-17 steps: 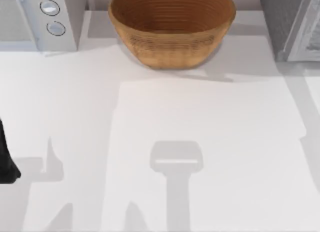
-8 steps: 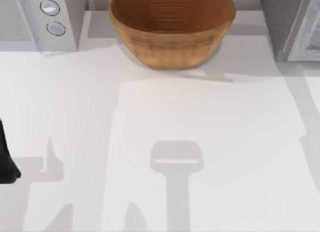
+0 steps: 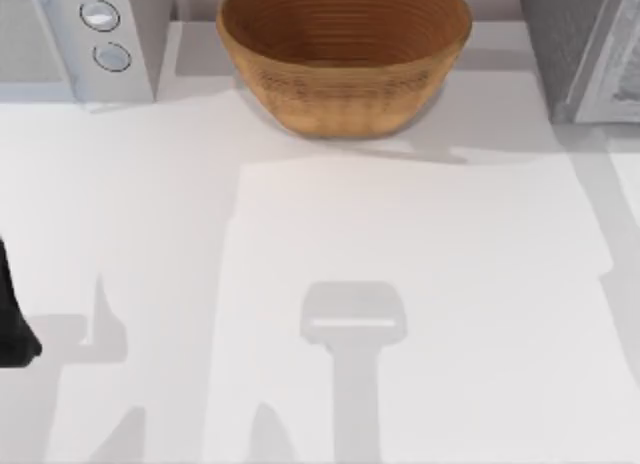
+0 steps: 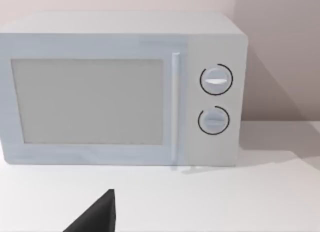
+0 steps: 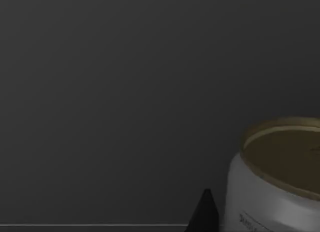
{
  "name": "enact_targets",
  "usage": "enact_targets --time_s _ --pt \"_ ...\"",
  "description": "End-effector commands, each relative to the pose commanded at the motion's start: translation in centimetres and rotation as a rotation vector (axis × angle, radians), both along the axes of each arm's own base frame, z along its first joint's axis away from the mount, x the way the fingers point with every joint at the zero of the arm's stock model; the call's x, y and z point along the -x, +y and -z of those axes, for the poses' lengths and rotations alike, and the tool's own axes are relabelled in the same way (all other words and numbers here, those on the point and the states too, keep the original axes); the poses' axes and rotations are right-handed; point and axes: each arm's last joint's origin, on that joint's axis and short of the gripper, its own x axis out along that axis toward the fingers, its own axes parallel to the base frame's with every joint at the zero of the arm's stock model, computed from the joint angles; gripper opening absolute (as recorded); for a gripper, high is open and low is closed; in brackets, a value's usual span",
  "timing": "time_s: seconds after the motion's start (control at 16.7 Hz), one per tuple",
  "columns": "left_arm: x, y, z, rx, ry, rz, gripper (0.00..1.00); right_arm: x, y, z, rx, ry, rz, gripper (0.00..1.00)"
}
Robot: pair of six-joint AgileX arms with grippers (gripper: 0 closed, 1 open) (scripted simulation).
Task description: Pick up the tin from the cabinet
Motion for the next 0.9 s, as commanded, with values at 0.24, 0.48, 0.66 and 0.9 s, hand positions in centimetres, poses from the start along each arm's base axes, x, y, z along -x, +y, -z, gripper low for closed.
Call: enact_targets --time_s 0.24,0.48,0.66,0.9 --pt "0.0 0.0 0.0 0.0 0.0 0.0 1.0 0.6 0.2 -0.4 -0.001 -0.001 -0.004 0.0" --pt "0.0 0.0 0.0 0.0 0.0 0.0 1.0 5.7 0.7 -2.8 -0.001 -0.001 -0.011 0.0" --pt "0.0 0.0 0.0 0.0 0.0 0.0 1.0 11.7 0.6 -4.9 -0.002 -0.006 -0.007 0.0" --pt "0.0 0.0 0.0 0.0 0.0 0.0 1.0 17.5 0.3 -6.0 -0.002 -0.004 -0.003 0.0"
